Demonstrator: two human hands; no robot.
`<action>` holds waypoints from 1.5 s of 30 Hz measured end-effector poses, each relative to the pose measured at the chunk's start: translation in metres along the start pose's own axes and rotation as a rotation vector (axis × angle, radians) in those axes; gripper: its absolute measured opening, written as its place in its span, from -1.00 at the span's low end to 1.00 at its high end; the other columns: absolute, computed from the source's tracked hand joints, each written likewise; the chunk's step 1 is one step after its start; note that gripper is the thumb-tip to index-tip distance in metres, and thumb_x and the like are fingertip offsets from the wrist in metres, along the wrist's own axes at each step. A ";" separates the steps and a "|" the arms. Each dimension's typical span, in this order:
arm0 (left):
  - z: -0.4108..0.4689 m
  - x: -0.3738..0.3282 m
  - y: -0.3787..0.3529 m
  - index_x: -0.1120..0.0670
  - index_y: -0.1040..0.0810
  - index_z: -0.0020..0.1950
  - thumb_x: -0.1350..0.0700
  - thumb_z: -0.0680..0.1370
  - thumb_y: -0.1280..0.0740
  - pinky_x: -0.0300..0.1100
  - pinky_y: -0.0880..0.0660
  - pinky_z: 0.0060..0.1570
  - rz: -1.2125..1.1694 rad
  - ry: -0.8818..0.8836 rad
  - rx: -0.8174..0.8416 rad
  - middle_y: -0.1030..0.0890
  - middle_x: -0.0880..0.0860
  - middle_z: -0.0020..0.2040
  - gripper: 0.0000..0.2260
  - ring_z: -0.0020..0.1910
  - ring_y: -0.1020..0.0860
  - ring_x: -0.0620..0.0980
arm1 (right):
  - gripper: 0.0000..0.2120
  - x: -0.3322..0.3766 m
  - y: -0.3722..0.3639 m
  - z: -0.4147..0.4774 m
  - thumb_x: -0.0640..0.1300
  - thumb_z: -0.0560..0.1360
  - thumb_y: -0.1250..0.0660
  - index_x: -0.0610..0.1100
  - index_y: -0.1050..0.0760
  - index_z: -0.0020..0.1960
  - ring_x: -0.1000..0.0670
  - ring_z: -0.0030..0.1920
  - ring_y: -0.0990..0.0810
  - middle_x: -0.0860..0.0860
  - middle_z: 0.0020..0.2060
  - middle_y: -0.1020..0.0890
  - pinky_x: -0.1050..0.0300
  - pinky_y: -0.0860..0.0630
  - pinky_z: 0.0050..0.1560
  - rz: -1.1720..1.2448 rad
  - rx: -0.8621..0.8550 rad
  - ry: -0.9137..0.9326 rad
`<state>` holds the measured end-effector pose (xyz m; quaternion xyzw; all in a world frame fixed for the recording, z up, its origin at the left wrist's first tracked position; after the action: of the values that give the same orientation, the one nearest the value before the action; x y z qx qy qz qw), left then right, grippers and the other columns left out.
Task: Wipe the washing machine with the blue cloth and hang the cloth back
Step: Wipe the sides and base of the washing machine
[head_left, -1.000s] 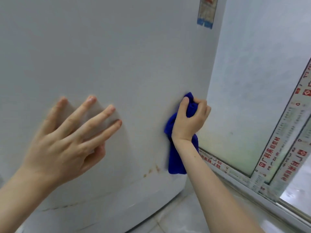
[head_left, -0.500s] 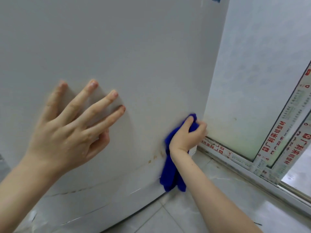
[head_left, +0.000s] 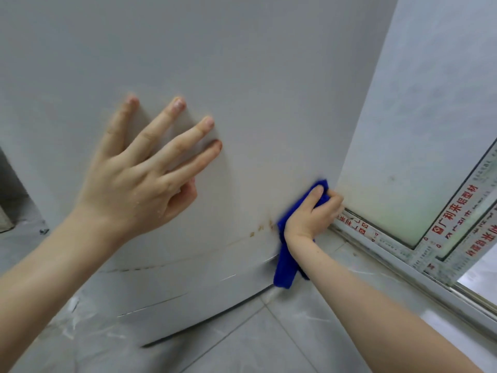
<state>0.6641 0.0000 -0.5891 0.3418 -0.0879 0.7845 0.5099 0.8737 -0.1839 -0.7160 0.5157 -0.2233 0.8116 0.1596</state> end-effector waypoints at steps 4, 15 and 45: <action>0.002 0.000 0.004 0.02 -0.46 0.46 0.10 0.53 -0.29 0.34 -0.20 0.42 -0.009 -0.007 -0.003 -0.40 0.06 0.49 -0.53 0.49 -0.33 0.22 | -0.77 0.001 0.014 -0.030 -0.12 0.63 -0.22 -0.31 -0.42 0.10 -0.20 0.04 -0.47 -0.11 0.00 -0.40 0.13 -0.34 0.05 -0.009 0.054 -0.248; -0.001 0.002 0.003 0.04 -0.45 0.46 0.13 0.55 -0.24 0.31 -0.18 0.45 -0.017 -0.036 0.027 -0.39 0.05 0.50 -0.55 0.50 -0.32 0.20 | -0.83 0.075 -0.015 -0.026 -0.18 0.59 -0.27 -0.30 -0.47 0.06 -0.14 -0.01 -0.45 -0.16 -0.03 -0.50 0.15 -0.34 0.04 0.081 -0.004 0.150; 0.003 -0.001 0.009 0.07 -0.49 0.43 0.15 0.53 -0.24 0.29 -0.23 0.43 0.008 -0.046 0.065 -0.42 0.05 0.48 -0.56 0.47 -0.36 0.19 | -0.76 0.043 0.001 -0.063 -0.03 0.63 -0.15 -0.20 -0.33 0.16 -0.26 0.05 -0.48 -0.05 0.02 -0.29 -0.07 -0.46 0.06 -0.047 0.111 -0.307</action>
<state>0.6576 -0.0065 -0.5850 0.3756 -0.0754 0.7809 0.4934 0.8066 -0.1502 -0.7005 0.6469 -0.1878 0.7303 0.1138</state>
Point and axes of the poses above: each hand's wrist, its own z-axis towards the middle knuckle, its own y-axis out of the back of the hand, x = y × z, the point moved 1 cm from there along z, towards the middle knuckle
